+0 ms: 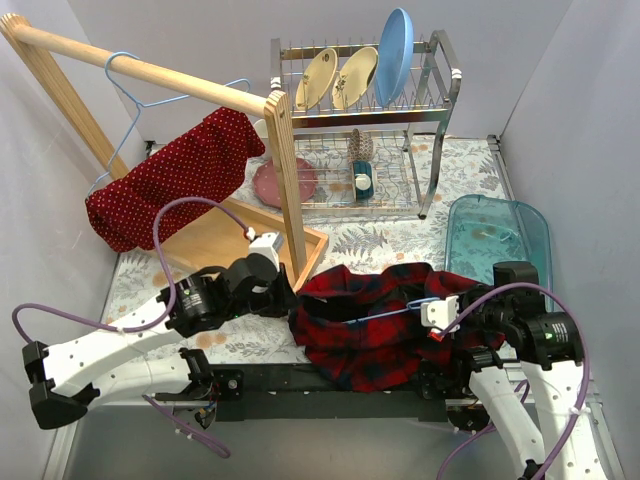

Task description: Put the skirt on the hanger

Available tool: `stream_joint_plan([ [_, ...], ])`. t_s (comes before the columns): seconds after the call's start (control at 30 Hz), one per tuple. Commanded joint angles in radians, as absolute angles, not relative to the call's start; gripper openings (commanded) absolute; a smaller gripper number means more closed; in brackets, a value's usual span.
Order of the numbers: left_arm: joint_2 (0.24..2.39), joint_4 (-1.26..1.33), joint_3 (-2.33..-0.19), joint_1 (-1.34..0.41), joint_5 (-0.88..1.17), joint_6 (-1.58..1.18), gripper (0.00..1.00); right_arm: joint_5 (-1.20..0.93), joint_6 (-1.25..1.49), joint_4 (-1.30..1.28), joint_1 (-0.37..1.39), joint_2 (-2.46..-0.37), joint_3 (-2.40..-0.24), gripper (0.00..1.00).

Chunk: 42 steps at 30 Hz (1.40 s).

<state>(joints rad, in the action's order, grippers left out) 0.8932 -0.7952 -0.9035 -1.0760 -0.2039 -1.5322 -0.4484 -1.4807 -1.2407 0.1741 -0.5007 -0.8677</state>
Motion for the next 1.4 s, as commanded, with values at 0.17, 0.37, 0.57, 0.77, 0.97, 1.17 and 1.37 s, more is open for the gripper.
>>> stream_joint_plan([
  [0.17, 0.983, -0.815, -1.296, -1.078, -0.203, -1.382, 0.0, -0.63, -1.695, -1.305, 0.17, -0.569, -0.899, 0.01],
  [0.37, 1.038, -0.822, -1.44, -1.078, -0.202, -1.345, 0.0, -0.773, -1.767, -1.315, 0.175, -0.618, -0.929, 0.01],
  [0.57, 1.065, -0.933, -1.457, -1.077, -0.396, -1.362, 0.0, -0.894, -1.694, -1.315, 0.23, -0.63, -1.026, 0.01],
  [0.77, 1.029, -0.968, -1.278, -1.077, -0.428, -1.405, 0.0, -1.071, -1.536, -1.315, 0.311, -0.649, -1.17, 0.01],
  [0.97, 0.974, -0.977, -1.116, -1.075, -0.408, -1.437, 0.0, -1.112, -1.408, -1.312, 0.314, -0.666, -1.318, 0.01],
  [1.17, 0.896, -0.983, -1.019, -1.068, -0.397, -1.44, 0.0, -1.101, -1.361, -1.31, 0.344, -0.675, -1.321, 0.01],
  [1.37, 0.807, -0.819, -0.974, -1.068, -0.226, -1.396, 0.73, -1.056, -1.279, -1.272, 0.345, -0.738, -1.327, 0.01],
])
